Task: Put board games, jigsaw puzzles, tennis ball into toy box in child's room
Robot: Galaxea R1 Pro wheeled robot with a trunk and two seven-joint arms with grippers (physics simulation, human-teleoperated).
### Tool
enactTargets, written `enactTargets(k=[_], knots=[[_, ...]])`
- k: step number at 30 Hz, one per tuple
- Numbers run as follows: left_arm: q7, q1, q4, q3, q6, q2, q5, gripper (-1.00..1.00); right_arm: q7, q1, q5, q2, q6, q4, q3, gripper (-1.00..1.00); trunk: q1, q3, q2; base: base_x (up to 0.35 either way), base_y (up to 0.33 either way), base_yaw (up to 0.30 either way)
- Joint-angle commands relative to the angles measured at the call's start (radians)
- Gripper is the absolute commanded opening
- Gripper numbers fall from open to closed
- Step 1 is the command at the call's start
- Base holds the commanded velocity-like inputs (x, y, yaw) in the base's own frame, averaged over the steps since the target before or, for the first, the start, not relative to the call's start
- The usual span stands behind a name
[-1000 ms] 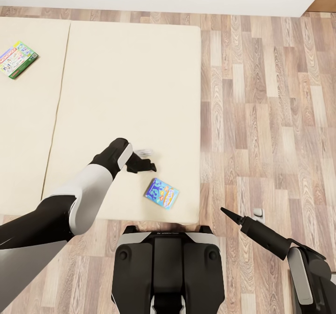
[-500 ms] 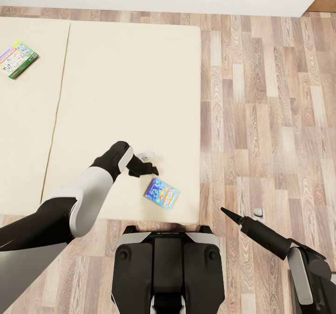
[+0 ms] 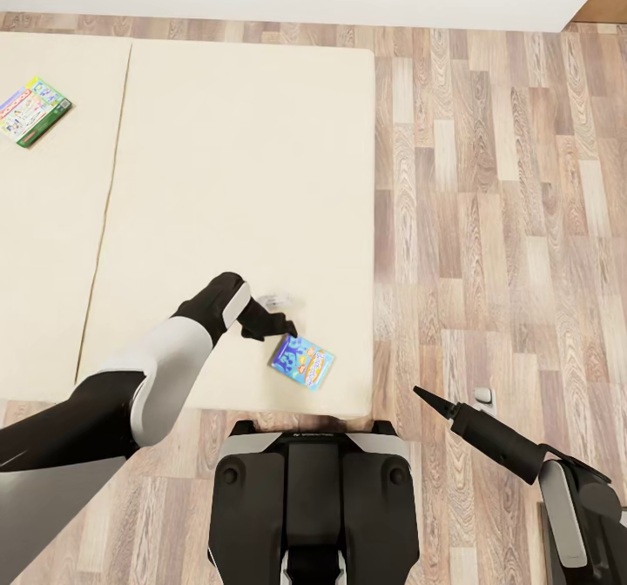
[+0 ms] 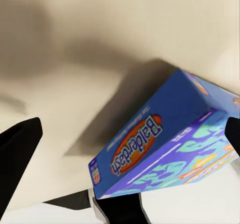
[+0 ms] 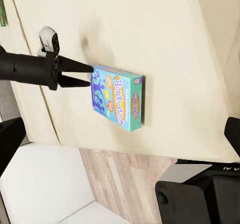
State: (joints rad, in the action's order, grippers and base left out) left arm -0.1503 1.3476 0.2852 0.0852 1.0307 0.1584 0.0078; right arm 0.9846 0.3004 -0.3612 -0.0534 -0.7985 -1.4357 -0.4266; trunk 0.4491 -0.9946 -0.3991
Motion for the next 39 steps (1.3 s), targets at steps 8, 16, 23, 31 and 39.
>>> enactTargets(k=[8, 16, 23, 31, 39], knots=[[0.002, -0.02, -0.003, 0.007, 0.002, 0.006, -0.002, 1.0, 0.003, 0.0, -0.002, -0.001, -0.005, 0.0, -0.001, 1.0, 0.001, -0.001, -0.001, 0.0, 0.0, 0.0], [-0.006, -0.039, -0.007, 0.009, 0.003, 0.013, -0.001, 1.0, 0.001, 0.0, -0.002, 0.0, -0.005, 0.0, -0.001, 1.0, 0.001, -0.001, -0.001, 0.0, 0.0, 0.0], [-0.088, -0.043, -0.009, 0.009, 0.003, 0.016, -0.002, 1.0, 0.001, 0.0, -0.001, 0.0, -0.005, 0.0, -0.001, 1.0, 0.001, -0.001, -0.001, 0.0, 0.0, 0.0], [-0.118, -0.044, -0.009, 0.008, 0.005, 0.016, -0.002, 1.0, 0.002, 0.0, -0.002, -0.001, -0.005, 0.0, -0.001, 1.0, 0.001, -0.001, -0.001, 0.0, 0.0, 0.0], [-0.129, -0.044, -0.013, 0.008, 0.005, 0.016, -0.002, 1.0, 0.003, 0.0, -0.002, -0.002, -0.005, 0.0, -0.001, 1.0, 0.001, -0.001, -0.001, 0.0, 0.0, 0.0]])
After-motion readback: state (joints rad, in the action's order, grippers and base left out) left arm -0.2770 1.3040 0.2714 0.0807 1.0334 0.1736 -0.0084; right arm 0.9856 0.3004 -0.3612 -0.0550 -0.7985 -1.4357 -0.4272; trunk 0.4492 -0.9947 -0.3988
